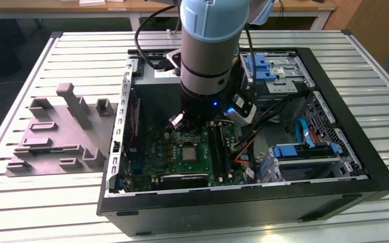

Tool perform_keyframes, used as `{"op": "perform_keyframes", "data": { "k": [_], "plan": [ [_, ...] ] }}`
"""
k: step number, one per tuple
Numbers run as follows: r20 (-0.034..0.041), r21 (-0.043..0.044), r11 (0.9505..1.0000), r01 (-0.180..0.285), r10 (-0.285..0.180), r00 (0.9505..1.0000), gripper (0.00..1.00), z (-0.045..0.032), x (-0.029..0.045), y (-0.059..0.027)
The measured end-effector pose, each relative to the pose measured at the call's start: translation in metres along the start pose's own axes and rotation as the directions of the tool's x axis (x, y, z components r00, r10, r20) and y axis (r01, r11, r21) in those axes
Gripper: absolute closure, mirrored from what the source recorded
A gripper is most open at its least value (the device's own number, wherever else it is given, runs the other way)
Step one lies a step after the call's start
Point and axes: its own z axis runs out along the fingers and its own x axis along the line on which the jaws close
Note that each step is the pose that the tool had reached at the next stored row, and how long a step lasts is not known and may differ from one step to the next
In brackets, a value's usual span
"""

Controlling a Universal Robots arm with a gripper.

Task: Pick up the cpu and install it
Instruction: 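Close the cpu cover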

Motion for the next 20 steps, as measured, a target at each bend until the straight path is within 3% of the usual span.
{"op": "perform_keyframes", "data": {
  "k": [7, 13, 15, 18, 20],
  "plan": [
    [-0.0001, -0.0004, 1.0000, 0.002, -0.002, 1.0000, 0.89, 0.0000, 0.0000, 0.0000],
    [-0.0078, -0.0035, 0.9971, 0.077, -0.077, 0.9970, 0.89, 0.0004, -0.0001, -0.0003],
    [-0.0022, -0.0125, 0.9967, 0.081, -0.081, 0.9967, 0.89, 0.0011, -0.0006, -0.0006],
    [0.0133, -0.0359, 0.9959, 0.083, -0.082, 0.9965, 0.89, 0.0017, -0.0026, -0.0018],
    [0.0207, -0.0468, 0.9954, 0.084, -0.083, 0.9963, 0.89, 0.0023, -0.0051, -0.0033]
  ]
}}
